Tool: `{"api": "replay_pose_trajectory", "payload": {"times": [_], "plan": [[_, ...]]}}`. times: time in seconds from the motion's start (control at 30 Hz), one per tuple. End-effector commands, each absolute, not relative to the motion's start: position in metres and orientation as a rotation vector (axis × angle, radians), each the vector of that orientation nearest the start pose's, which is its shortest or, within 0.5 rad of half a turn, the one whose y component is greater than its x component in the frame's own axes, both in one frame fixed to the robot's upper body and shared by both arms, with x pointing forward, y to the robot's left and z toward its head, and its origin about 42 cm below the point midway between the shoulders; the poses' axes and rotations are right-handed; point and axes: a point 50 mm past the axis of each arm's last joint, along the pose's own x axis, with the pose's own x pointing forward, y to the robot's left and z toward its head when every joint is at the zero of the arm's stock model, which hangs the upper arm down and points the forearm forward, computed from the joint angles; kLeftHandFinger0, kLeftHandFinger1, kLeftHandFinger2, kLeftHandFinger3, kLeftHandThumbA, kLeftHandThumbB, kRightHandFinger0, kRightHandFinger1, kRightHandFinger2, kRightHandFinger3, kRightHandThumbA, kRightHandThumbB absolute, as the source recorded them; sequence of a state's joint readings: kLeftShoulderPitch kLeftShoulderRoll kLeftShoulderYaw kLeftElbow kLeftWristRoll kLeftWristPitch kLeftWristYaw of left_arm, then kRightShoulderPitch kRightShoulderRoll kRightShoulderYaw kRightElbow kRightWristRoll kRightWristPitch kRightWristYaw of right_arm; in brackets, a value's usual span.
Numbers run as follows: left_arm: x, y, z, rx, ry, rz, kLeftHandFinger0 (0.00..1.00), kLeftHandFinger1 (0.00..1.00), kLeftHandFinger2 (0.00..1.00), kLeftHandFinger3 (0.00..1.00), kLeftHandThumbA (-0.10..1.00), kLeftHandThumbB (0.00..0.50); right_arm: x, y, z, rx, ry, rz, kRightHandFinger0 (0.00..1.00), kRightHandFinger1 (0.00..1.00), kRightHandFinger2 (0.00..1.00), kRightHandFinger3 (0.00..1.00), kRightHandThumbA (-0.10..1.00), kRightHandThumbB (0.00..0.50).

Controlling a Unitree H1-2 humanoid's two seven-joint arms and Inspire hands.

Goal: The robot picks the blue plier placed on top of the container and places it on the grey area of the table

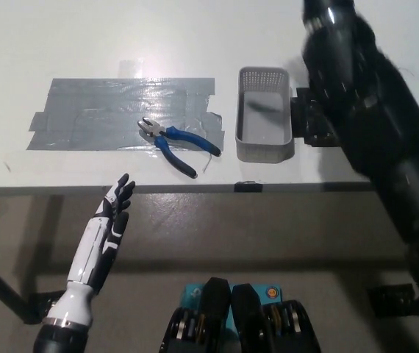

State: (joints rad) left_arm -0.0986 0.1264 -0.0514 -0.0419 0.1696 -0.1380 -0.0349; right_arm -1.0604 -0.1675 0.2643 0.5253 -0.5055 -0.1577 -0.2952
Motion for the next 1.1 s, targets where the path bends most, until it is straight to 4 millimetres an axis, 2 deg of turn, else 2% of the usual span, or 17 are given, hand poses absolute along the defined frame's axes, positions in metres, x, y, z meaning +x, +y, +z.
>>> {"api": "replay_pose_trajectory", "payload": {"times": [0.0, 0.03, 0.17, 0.2, 0.23, 0.33, 0.43, 0.5, 0.53, 0.6, 0.7, 0.73, 0.83, 0.87, 0.9, 1.0, 1.07], "plan": [[0.343, 0.224, 0.172, 0.273, -0.376, -0.097, 1.00, 1.00, 1.00, 1.00, 1.00, 0.150, 0.323, -0.217, 0.460, -0.402, -1.242, 0.034, 1.00, 1.00, 1.00, 1.00, 1.00, 0.267], [0.343, 0.223, 0.171, 0.271, -0.374, -0.101, 1.00, 1.00, 1.00, 1.00, 1.00, 0.143, 0.311, -0.225, 0.450, -0.379, -1.237, 0.036, 1.00, 1.00, 1.00, 1.00, 1.00, 0.253], [0.343, 0.224, 0.168, 0.283, -0.367, -0.097, 1.00, 1.00, 1.00, 1.00, 1.00, 0.154, 0.285, -0.232, 0.428, -0.284, -1.218, 0.012, 1.00, 1.00, 1.00, 1.00, 1.00, 0.321], [0.343, 0.225, 0.167, 0.278, -0.364, -0.096, 1.00, 1.00, 1.00, 1.00, 1.00, 0.154, 0.280, -0.233, 0.423, -0.278, -1.205, 0.006, 1.00, 1.00, 1.00, 1.00, 1.00, 0.309], [0.343, 0.226, 0.167, 0.275, -0.360, -0.095, 1.00, 1.00, 1.00, 1.00, 1.00, 0.154, 0.273, -0.233, 0.415, -0.239, -1.185, -0.008, 1.00, 1.00, 1.00, 1.00, 1.00, 0.327], [0.341, 0.225, 0.163, 0.275, -0.352, -0.093, 1.00, 1.00, 1.00, 1.00, 1.00, 0.125, 0.267, -0.231, 0.387, -0.185, -1.152, -0.010, 1.00, 1.00, 1.00, 1.00, 1.00, 0.291], [0.341, 0.225, 0.163, 0.275, -0.352, -0.093, 1.00, 1.00, 1.00, 1.00, 1.00, 0.126, 0.265, -0.231, 0.387, -0.184, -1.148, -0.009, 1.00, 1.00, 1.00, 1.00, 1.00, 0.290], [0.340, 0.224, 0.161, 0.281, -0.345, -0.105, 1.00, 1.00, 1.00, 1.00, 1.00, 0.140, 0.268, -0.224, 0.347, -0.124, -1.040, -0.030, 1.00, 1.00, 1.00, 1.00, 1.00, 0.281], [0.340, 0.224, 0.161, 0.281, -0.345, -0.105, 1.00, 1.00, 1.00, 1.00, 1.00, 0.141, 0.268, -0.224, 0.347, -0.123, -1.039, -0.029, 1.00, 1.00, 1.00, 1.00, 1.00, 0.282], [0.336, 0.224, 0.157, 0.293, -0.341, -0.104, 1.00, 1.00, 1.00, 1.00, 1.00, 0.133, 0.279, -0.218, 0.314, -0.134, -0.939, -0.023, 1.00, 1.00, 1.00, 1.00, 1.00, 0.225], [0.336, 0.224, 0.157, 0.293, -0.341, -0.104, 1.00, 1.00, 1.00, 1.00, 1.00, 0.133, 0.278, -0.218, 0.314, -0.131, -0.935, -0.021, 1.00, 1.00, 1.00, 1.00, 1.00, 0.222], [0.323, 0.226, 0.152, 0.279, -0.318, -0.105, 1.00, 1.00, 1.00, 1.00, 1.00, 0.123, 0.311, -0.213, 0.236, -0.144, -0.683, -0.014, 1.00, 1.00, 1.00, 1.00, 1.00, 0.120], [0.323, 0.226, 0.152, 0.279, -0.318, -0.105, 1.00, 1.00, 1.00, 1.00, 1.00, 0.124, 0.310, -0.214, 0.235, -0.139, -0.683, -0.012, 1.00, 1.00, 1.00, 1.00, 1.00, 0.110], [0.317, 0.229, 0.149, 0.276, -0.315, -0.095, 1.00, 1.00, 1.00, 1.00, 1.00, 0.118, 0.326, -0.215, 0.195, -0.105, -0.508, -0.010, 1.00, 1.00, 1.00, 1.00, 1.00, 0.134], [0.313, 0.231, 0.148, 0.268, -0.316, -0.090, 1.00, 1.00, 1.00, 1.00, 1.00, 0.111, 0.329, -0.217, 0.176, -0.054, -0.400, 0.010, 1.00, 1.00, 1.00, 1.00, 1.00, 0.088], [0.312, 0.232, 0.148, 0.272, -0.321, -0.088, 1.00, 1.00, 1.00, 1.00, 1.00, 0.115, 0.328, -0.219, 0.176, -0.029, -0.394, 0.020, 1.00, 1.00, 1.00, 1.00, 1.00, 0.088], [0.304, 0.232, 0.143, 0.269, -0.305, -0.082, 1.00, 1.00, 1.00, 1.00, 1.00, 0.135, 0.322, -0.220, 0.170, -0.029, -0.376, 0.029, 1.00, 1.00, 1.00, 1.00, 1.00, 0.064]]}}
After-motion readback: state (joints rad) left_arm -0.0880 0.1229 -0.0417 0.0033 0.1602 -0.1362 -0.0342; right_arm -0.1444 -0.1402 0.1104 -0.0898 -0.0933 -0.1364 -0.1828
